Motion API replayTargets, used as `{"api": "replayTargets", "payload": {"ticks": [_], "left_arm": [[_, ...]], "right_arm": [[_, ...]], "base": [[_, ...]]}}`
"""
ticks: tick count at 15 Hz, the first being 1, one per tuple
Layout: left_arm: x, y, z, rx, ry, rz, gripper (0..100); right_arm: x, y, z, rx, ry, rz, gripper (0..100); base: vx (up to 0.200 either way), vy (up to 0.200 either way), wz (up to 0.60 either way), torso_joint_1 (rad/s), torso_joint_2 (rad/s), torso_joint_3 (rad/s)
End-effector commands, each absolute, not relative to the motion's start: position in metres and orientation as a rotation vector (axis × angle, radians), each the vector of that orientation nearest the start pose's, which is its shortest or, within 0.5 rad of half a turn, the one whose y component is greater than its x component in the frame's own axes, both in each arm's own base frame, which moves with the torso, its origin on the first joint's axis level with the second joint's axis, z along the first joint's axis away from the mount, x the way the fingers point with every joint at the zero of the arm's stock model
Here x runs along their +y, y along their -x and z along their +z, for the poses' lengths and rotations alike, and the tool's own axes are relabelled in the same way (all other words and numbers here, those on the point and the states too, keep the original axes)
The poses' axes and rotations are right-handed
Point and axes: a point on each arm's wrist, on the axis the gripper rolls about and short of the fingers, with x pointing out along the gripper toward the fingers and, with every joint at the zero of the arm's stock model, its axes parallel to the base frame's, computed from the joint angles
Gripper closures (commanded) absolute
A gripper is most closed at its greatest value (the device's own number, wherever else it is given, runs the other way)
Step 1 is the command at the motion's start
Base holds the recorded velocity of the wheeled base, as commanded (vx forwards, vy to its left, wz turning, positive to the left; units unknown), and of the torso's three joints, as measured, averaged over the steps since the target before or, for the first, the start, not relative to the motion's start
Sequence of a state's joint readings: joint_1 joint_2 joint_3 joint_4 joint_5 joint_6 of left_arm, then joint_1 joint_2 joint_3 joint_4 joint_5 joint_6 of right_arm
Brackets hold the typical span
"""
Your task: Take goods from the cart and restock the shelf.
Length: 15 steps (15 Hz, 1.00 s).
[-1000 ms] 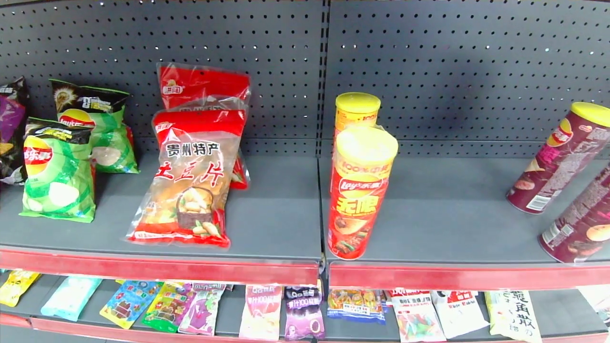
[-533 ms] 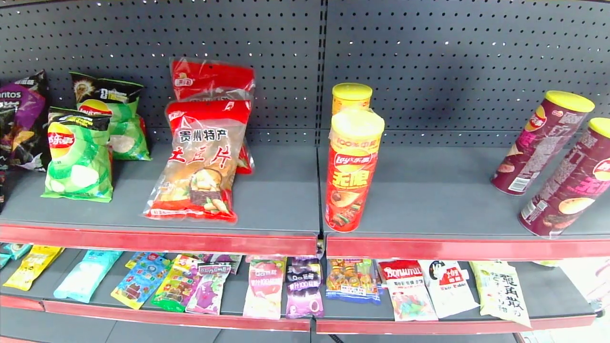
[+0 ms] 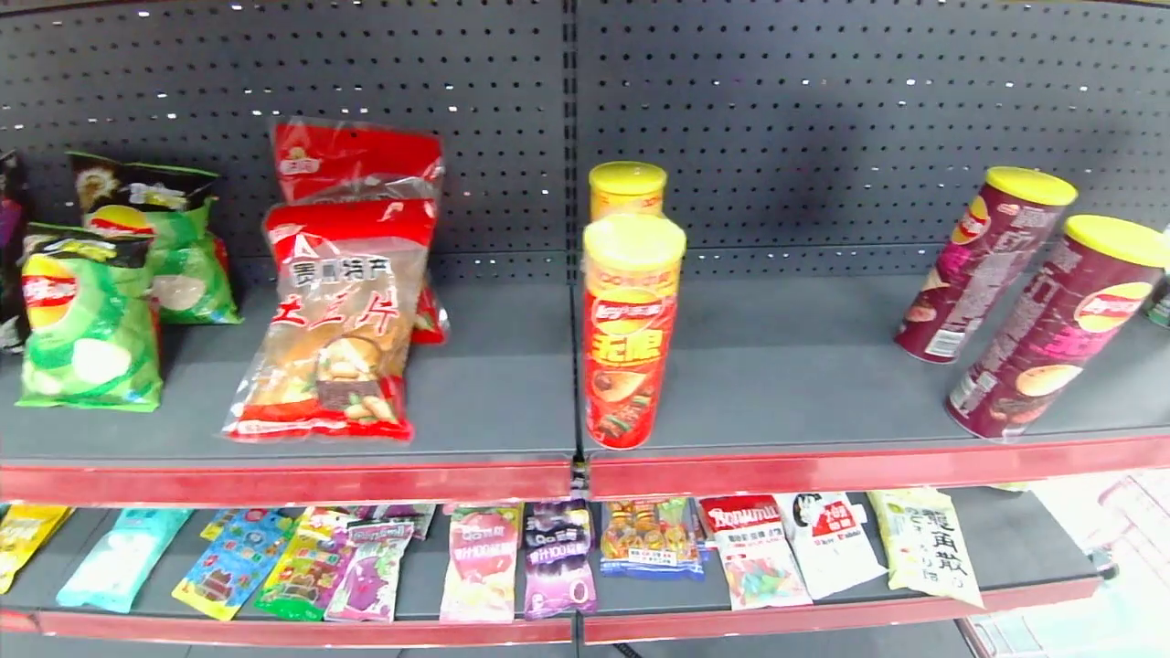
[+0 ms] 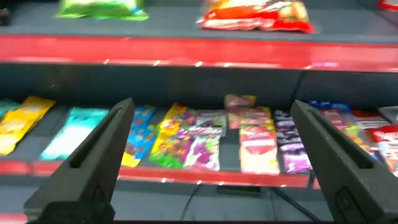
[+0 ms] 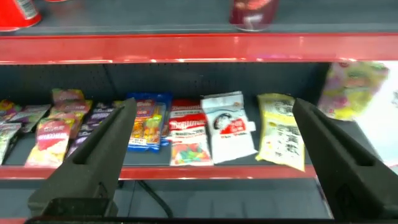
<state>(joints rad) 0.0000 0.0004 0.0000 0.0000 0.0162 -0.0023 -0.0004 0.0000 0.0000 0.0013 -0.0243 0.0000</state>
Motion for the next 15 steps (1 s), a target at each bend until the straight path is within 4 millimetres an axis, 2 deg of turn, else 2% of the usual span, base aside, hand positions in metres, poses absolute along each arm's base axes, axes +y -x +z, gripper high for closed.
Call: {"api": "replayTargets", "payload": {"ticks": [1, 11, 12, 15], "left_arm": [[0.0003, 0.0228, 0.0755, 0.0, 0.002, 0.018, 0], [0.0003, 0.0228, 0.0755, 0.0, 0.002, 0.018, 0], [0.0003, 0.0228, 0.0755, 0.0, 0.002, 0.018, 0], [0.0003, 0.0228, 0.0755, 0.0, 0.002, 0.018, 0]], "right_arm": [[-0.0005, 0.0227, 0.0754, 0.003, 0.0, -0.026, 0], [-0.0005, 0.0227, 0.0754, 0.003, 0.002, -0.026, 0], [-0.0006, 0.0227, 0.0754, 0.003, 0.002, -0.025, 0], [-0.0006, 0.0227, 0.0754, 0.003, 0.0, -0.025, 0]], "base": [[0.0, 0.0, 0.0, 0.0, 0.0, 0.0], [0.0, 0.0, 0.0, 0.0, 0.0, 0.0], [0.0, 0.0, 0.6, 0.002, 0.0, -0.002], [0.0, 0.0, 0.0, 0.0, 0.0, 0.0]]}}
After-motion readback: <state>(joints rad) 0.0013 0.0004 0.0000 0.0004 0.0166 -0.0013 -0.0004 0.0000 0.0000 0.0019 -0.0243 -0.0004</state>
